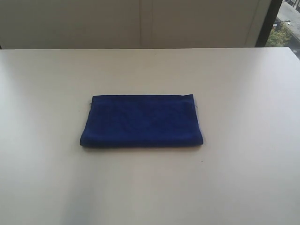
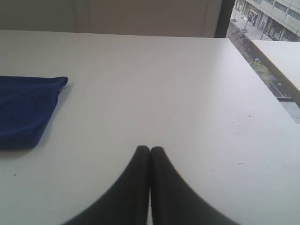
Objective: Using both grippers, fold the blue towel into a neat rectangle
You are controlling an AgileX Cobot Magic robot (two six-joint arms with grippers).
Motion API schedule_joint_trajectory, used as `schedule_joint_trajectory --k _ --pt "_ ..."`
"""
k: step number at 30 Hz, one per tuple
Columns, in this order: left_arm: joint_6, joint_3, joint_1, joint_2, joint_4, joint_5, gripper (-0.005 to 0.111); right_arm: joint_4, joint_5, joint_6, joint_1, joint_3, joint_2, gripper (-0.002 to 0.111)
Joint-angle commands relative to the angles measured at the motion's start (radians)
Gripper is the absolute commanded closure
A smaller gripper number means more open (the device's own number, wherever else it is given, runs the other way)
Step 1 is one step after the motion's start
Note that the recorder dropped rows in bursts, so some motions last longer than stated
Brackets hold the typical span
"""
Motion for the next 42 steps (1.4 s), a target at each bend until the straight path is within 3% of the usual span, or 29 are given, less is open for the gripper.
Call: schedule_joint_trajectory --k 1,8,16,33,42 --pt "0.013 0.109 0.001 -0.152 -0.001 -0.004 0.107 -0.01 -0.001 0.0 -0.006 0.007 -0.006 0.108" --pt "0.005 0.451 0.001 -0.421 0.022 -0.225 0.107 -0.01 -0.001 0.0 -0.006 0.007 -0.006 0.108" --pt "0.017 0.67 0.001 -0.583 0.036 -0.264 0.107 -0.01 -0.001 0.0 -0.006 0.007 -0.006 0.108" --pt "0.019 0.707 0.001 -0.583 0.047 -0.282 0.107 -0.01 -0.002 0.0 -0.006 0.007 -0.006 0.108" --pt "-0.126 0.707 0.001 -0.583 0.129 -0.283 0.107 -0.01 -0.002 0.0 -0.006 0.007 -0.006 0.108"
